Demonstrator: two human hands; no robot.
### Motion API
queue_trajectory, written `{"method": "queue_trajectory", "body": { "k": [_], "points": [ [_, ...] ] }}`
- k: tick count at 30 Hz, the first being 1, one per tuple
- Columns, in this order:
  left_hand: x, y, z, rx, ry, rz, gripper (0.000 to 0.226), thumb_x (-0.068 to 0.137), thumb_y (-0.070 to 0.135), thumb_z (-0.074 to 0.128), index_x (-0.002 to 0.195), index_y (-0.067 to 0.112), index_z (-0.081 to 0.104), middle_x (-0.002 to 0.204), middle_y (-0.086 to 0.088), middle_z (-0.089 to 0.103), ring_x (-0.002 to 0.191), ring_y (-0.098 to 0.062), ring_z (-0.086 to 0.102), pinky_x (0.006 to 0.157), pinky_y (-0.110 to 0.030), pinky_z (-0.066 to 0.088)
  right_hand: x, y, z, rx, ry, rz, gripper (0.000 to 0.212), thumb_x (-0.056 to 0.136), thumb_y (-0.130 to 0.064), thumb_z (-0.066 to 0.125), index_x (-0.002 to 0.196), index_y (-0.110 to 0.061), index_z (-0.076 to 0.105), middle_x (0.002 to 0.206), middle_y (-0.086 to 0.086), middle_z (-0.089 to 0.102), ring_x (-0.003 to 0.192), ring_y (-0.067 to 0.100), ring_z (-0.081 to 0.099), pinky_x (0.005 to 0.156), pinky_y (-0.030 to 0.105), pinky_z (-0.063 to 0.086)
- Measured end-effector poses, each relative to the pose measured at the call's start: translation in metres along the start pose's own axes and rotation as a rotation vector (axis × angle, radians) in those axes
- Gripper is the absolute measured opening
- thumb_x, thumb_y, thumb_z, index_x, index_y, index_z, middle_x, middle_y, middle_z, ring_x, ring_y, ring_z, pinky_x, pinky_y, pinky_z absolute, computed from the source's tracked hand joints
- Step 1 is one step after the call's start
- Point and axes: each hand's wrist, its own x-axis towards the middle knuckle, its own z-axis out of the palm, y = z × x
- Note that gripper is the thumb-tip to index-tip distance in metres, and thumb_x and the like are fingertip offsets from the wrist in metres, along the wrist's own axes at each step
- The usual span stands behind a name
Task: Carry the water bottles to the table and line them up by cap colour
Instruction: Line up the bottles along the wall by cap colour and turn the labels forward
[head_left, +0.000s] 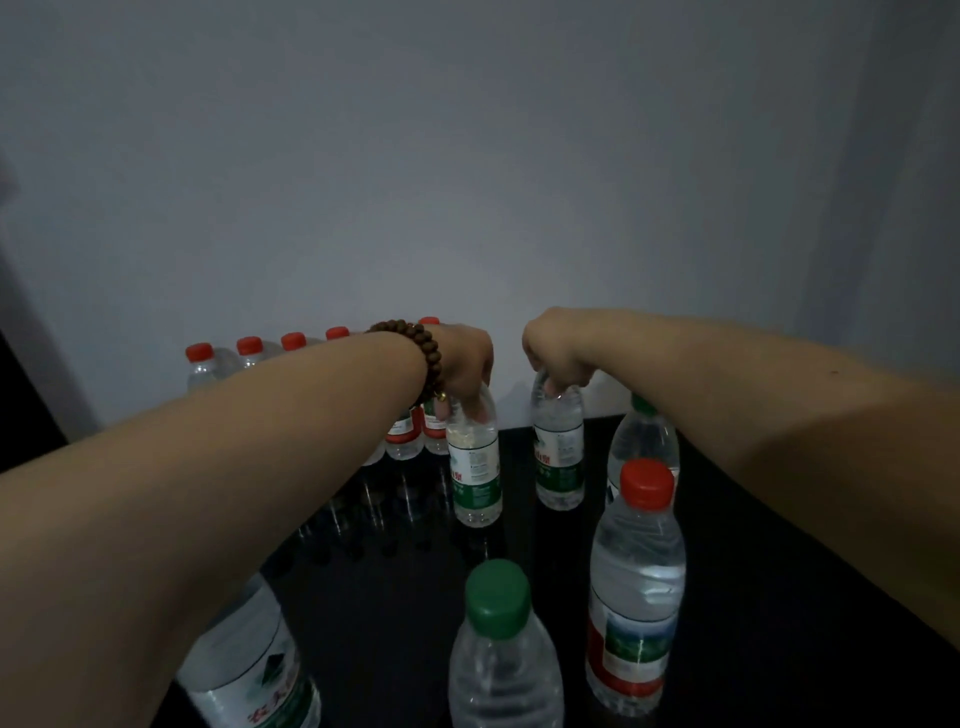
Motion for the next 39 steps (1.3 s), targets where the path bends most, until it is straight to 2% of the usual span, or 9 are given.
{"method": "queue_trajectory", "body": {
  "k": [5,11,16,19,22,24,28,32,39],
  "points": [
    [0.034,0.013,-0.005,0.018,0.026,0.025,0.050,0.083,0.028,0.088,0.125,0.008,0.067,0.104,-0.006,0.075,0.062,-0.016,0.077,0.078,-0.041,0.065,0.021,0.026,0.012,0.046,0.025,0.054,0.044,0.089,-0.031,0.080,0.122,-0.005,0.066,0.107,0.011,0.073,0.096,0.026,0.072,0.090,0.040,0.060],
    [0.067,0.031,-0.013,0.036,0.066,0.072,0.059,0.081,0.030,0.089,0.130,0.007,0.065,0.088,0.002,0.066,0.071,-0.019,0.077,0.077,-0.038,0.062,0.038,0.050,0.022,0.005,0.035,0.081,0.039,0.090,-0.032,0.079,0.117,-0.006,0.068,0.103,0.010,0.074,0.093,0.026,0.071,0.089,0.039,0.059],
    [0.092,0.041,-0.016,-0.015,0.086,0.096,0.054,0.085,0.030,0.086,0.127,0.009,0.060,0.086,0.003,0.069,0.056,-0.013,0.074,0.060,-0.033,0.058,0.046,0.064,0.029,-0.030,0.070,0.090,0.044,0.091,-0.032,0.078,0.126,-0.009,0.066,0.118,0.009,0.070,0.105,0.027,0.066,0.089,0.033,0.054],
    [0.108,0.041,-0.016,-0.012,0.106,0.129,0.050,0.086,0.032,0.085,0.124,0.012,0.059,0.096,-0.002,0.075,0.059,-0.013,0.075,0.078,-0.039,0.062,0.054,0.073,0.034,-0.037,0.079,0.097,0.040,0.092,-0.030,0.076,0.125,-0.010,0.067,0.119,0.008,0.070,0.106,0.026,0.066,0.089,0.033,0.054],
    [0.121,0.042,-0.017,-0.020,0.121,0.153,0.046,0.087,0.033,0.084,0.119,0.014,0.057,0.097,-0.001,0.073,0.059,-0.012,0.075,0.080,-0.040,0.062,0.062,0.082,0.038,-0.030,0.089,0.112,0.037,0.092,-0.025,0.075,0.125,-0.010,0.067,0.120,0.010,0.069,0.108,0.028,0.066,0.096,0.037,0.055],
    [0.128,0.043,-0.017,-0.024,0.135,0.168,0.044,0.088,0.033,0.083,0.117,0.015,0.057,0.094,0.000,0.072,0.059,-0.011,0.075,0.077,-0.039,0.062,0.069,0.087,0.040,-0.024,0.089,0.120,0.037,0.092,-0.022,0.074,0.127,-0.009,0.066,0.121,0.011,0.069,0.109,0.028,0.066,0.097,0.040,0.055],
    [0.137,0.049,-0.018,-0.026,0.172,0.186,0.041,0.088,0.031,0.082,0.116,0.017,0.056,0.094,0.001,0.067,0.058,-0.010,0.073,0.060,-0.029,0.054,0.080,0.095,0.042,-0.012,0.083,0.138,0.039,0.091,-0.023,0.076,0.126,-0.009,0.067,0.120,0.010,0.069,0.107,0.028,0.066,0.093,0.036,0.056],
    [0.145,0.055,-0.019,-0.057,0.204,0.196,0.039,0.089,0.029,0.081,0.116,0.017,0.054,0.092,0.001,0.064,0.064,-0.013,0.073,0.055,-0.027,0.051,0.093,0.101,0.044,-0.005,0.083,0.155,0.039,0.090,-0.017,0.074,0.127,-0.010,0.067,0.121,0.011,0.069,0.107,0.029,0.067,0.094,0.040,0.056],
    [0.160,0.065,-0.019,-0.036,0.253,0.217,0.040,0.089,0.025,0.081,0.114,0.015,0.051,0.081,0.001,0.059,0.066,-0.017,0.068,0.065,-0.034,0.055,0.107,0.108,0.047,0.001,0.112,0.158,0.029,0.090,-0.016,0.072,0.119,-0.012,0.070,0.112,0.009,0.070,0.096,0.027,0.066,0.086,0.034,0.055]
  ]
}}
